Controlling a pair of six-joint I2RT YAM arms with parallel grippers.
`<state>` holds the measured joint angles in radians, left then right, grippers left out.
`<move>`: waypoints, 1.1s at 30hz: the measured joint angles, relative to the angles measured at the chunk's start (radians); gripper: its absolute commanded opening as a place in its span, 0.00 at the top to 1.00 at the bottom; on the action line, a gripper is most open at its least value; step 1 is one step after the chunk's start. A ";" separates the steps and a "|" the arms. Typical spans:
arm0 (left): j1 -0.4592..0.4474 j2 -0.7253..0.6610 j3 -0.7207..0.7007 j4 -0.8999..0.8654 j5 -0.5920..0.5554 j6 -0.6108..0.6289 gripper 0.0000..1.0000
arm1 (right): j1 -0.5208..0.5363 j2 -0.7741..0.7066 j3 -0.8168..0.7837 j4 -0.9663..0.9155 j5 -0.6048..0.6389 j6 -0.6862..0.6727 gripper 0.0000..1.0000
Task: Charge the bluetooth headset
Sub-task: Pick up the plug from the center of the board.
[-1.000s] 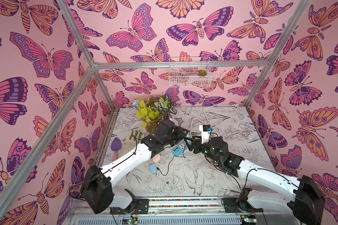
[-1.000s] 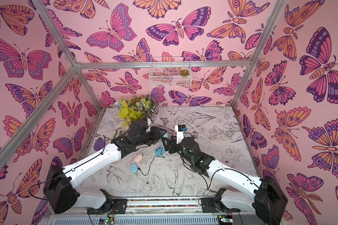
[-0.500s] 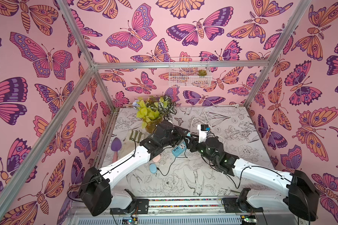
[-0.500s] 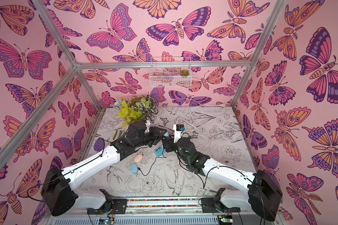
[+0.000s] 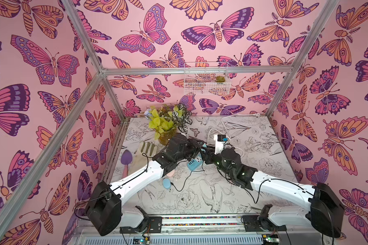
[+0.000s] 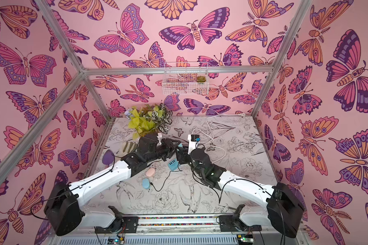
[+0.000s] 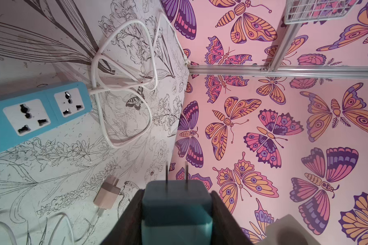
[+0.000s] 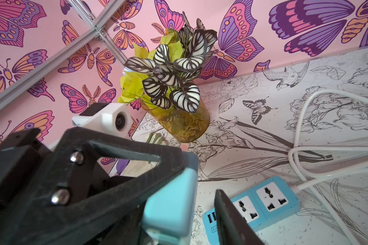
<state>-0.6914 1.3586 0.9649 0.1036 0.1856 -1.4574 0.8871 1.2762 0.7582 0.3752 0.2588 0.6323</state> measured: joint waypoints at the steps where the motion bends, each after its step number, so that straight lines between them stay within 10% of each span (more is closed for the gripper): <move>1: 0.003 -0.002 -0.005 0.007 -0.001 -0.005 0.88 | 0.001 0.003 0.000 0.000 0.002 0.000 0.47; 23: 0.018 -0.008 -0.048 0.087 0.005 -0.056 0.85 | 0.018 0.036 0.037 -0.014 0.013 -0.009 0.71; 33: 0.018 -0.014 -0.084 0.106 0.006 -0.072 0.38 | 0.019 0.036 0.038 -0.054 0.014 -0.022 0.78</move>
<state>-0.6735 1.3445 0.8810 0.2092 0.1913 -1.5291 0.9058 1.3125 0.7959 0.3214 0.2726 0.6106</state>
